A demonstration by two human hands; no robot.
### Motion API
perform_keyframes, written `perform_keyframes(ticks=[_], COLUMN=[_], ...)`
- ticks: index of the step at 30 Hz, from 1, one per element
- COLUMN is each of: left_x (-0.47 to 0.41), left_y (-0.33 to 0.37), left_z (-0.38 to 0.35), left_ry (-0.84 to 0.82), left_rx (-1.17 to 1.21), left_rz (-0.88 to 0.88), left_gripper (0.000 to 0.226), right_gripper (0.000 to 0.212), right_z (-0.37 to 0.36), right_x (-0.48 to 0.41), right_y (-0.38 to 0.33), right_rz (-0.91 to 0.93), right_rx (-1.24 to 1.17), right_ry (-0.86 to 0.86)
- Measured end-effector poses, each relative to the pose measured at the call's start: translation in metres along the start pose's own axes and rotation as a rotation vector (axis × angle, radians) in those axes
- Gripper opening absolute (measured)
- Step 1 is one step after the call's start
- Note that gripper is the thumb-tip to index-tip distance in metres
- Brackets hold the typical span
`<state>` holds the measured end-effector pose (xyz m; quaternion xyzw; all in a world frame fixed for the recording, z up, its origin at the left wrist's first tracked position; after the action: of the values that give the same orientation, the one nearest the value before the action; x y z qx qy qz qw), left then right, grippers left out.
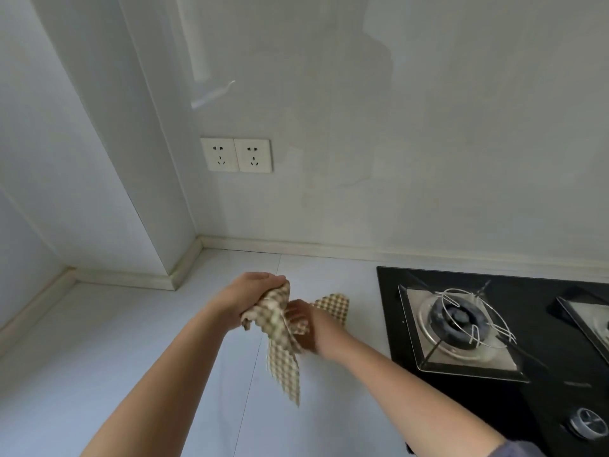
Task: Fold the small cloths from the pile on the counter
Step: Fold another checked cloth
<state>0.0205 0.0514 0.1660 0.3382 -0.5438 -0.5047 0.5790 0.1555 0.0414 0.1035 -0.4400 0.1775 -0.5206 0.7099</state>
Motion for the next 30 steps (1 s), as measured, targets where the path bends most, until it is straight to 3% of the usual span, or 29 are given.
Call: perform_keyframes(ticks=[2, 5, 8, 13, 16, 19, 21, 23, 25, 27, 30], left_x=[0.005, 0.009, 0.007, 0.003, 0.005, 0.011, 0.01, 0.007, 0.004, 0.005, 0.008], left_y=[-0.007, -0.02, -0.022, -0.015, -0.01, -0.001, 0.0, 0.001, -0.001, -0.01, -0.026], left_z=[0.008, 0.013, 0.016, 0.023, 0.03, 0.033, 0.035, 0.043, 0.056, 0.066, 0.065], left_ry=[-0.003, -0.018, -0.003, 0.033, -0.002, -0.108, -0.149, -0.092, -0.004, 0.001, -0.109], left_rx=[0.082, 0.192, 0.075, -0.056, -0.268, -0.64, -0.857, -0.916, -0.82, -0.482, 0.061], left_rz=[0.098, 0.206, 0.161, 0.065, -0.01, -0.089, -0.131, -0.186, -0.211, -0.197, -0.118], left_gripper=[0.031, 0.037, 0.03, 0.029, 0.042, 0.043, 0.035, 0.022, 0.022, 0.014, 0.043], right_gripper=[0.015, 0.012, 0.021, 0.014, 0.018, 0.026, 0.028, 0.026, 0.018, 0.02, 0.023], right_z=[0.004, 0.004, -0.003, -0.003, 0.016, 0.035, 0.047, 0.06, 0.071, 0.074, 0.081], right_x=[-0.001, 0.005, 0.01, 0.004, 0.005, 0.005, 0.004, 0.005, 0.01, 0.013, 0.019], right_y=[-0.002, -0.012, -0.022, -0.024, -0.028, -0.028, -0.029, -0.028, -0.028, -0.022, -0.009], right_rz=[-0.005, 0.012, 0.005, -0.018, -0.002, 0.008, 0.011, 0.014, -0.002, -0.084, -0.198], right_rx=[-0.066, -0.224, -0.383, -0.273, -0.241, -0.122, -0.088, -0.166, -0.272, -0.262, -0.268], right_ry=[0.068, 0.015, -0.113, -0.059, -0.03, 0.016, 0.086, 0.152, 0.127, 0.002, -0.118])
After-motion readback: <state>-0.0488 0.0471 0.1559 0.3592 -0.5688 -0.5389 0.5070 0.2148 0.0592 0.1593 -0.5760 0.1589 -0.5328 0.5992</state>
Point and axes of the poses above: each hand's wrist, its own x-axis away from the middle knuckle, its own z-axis out of the back of the hand, y = z × x, the point moved 7 cm from there along -x, towards the middle knuckle, and after that the axes turned 6 degrees about -z, right-handed, at the moved point
